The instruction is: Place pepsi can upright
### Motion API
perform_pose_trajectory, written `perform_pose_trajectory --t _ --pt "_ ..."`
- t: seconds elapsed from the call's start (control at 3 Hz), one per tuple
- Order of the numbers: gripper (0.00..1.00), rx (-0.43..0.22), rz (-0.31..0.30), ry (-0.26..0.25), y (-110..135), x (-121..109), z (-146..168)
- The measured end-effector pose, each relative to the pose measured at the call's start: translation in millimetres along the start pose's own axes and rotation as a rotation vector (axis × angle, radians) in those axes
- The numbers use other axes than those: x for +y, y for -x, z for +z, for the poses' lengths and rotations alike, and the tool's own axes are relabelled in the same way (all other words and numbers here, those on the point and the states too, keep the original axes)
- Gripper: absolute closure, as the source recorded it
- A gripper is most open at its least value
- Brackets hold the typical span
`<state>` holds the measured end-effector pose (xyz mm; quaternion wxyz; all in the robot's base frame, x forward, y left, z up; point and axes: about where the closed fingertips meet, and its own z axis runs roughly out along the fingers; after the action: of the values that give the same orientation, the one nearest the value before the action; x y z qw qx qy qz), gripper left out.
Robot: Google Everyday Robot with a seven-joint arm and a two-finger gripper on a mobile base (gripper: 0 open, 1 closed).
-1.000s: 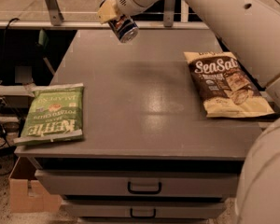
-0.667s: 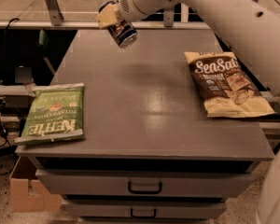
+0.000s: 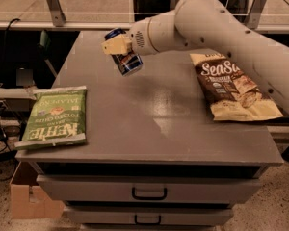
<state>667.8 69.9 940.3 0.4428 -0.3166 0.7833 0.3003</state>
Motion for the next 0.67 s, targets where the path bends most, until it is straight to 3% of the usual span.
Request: perform_pose_trajectory --t 0.67 --pt "1.00 -0.169 -0.031 0.128 -13 19 -18"
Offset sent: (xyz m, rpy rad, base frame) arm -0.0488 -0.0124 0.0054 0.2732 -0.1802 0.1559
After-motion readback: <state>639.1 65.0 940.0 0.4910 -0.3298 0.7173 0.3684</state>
